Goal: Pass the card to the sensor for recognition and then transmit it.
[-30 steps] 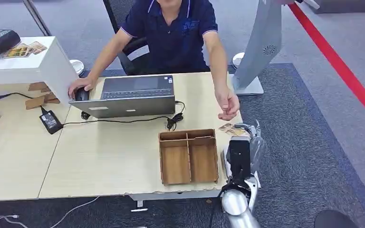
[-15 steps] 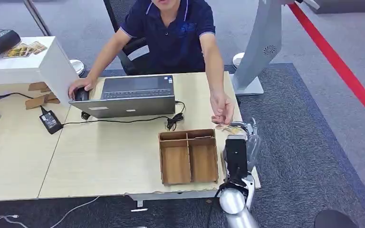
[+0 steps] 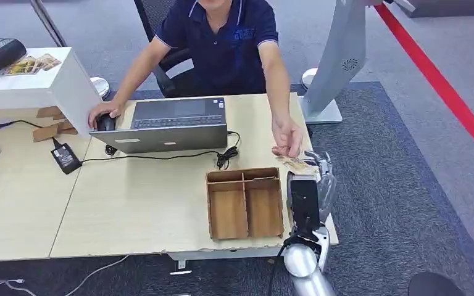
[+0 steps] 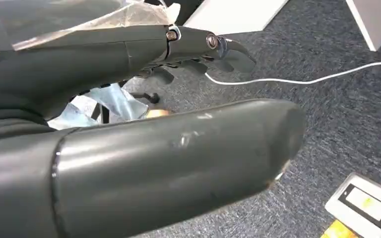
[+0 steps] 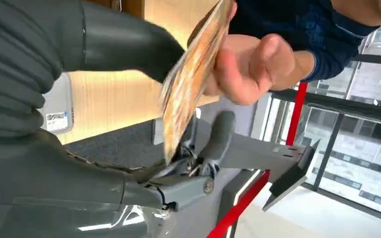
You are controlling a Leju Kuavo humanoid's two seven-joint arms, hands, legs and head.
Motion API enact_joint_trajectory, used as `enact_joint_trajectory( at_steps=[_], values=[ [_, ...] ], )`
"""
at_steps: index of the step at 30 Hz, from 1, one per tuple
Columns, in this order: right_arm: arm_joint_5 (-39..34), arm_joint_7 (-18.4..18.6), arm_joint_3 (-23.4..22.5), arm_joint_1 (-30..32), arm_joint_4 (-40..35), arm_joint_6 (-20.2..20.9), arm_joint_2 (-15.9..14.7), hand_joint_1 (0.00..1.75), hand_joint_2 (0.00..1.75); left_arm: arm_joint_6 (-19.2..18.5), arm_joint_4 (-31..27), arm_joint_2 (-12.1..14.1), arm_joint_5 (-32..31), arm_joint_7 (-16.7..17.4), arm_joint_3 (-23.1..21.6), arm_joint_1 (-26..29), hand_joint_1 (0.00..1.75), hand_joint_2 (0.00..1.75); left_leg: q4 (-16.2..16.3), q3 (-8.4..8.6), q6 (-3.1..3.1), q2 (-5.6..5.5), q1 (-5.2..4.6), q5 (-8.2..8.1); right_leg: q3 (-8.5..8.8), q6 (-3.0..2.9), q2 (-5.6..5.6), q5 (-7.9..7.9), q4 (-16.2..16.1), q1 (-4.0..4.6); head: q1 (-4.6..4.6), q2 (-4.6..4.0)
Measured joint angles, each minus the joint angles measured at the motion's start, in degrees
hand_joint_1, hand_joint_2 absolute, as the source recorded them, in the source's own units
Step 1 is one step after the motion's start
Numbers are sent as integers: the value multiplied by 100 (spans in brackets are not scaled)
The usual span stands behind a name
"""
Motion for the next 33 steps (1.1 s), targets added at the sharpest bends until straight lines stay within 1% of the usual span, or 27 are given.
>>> enact_joint_trajectory(
  at_steps=[7,12,17,24,28,33],
  values=[
    [46,85,7,2,50,0,0,0,175,2,0,0,55,2,-7,0,0,0,0,0,0,0,0,0,0,0,0,0,0,0,0,0],
    [4,457,184,4,90,0,-77,0,175,2,0,0,138,22,-20,-1,0,0,0,0,-1,0,0,0,-1,-3,0,-2,0,0,-2,0],
    [107,877,474,-1,92,0,-262,0,175,9,0,0,223,22,-39,-1,0,0,0,0,1,0,0,-2,-1,-3,0,-2,0,0,-2,0],
    [678,1294,833,-12,87,-2,-518,0,175,22,0,0,291,22,-52,-2,0,0,0,0,1,0,0,-3,-1,-3,0,-3,0,0,-2,0],
    [1532,1582,1037,-41,87,-2,-664,0,175,44,0,2,317,17,-103,-2,0,0,0,0,1,0,0,-3,-2,-4,0,-3,0,0,-2,0],
    [2178,1772,1156,-60,85,-2,-793,0,175,44,0,7,341,17,-162,-3,0,0,0,-1,0,0,0,-4,-2,-4,0,-4,0,0,-2,0]
  ],
)
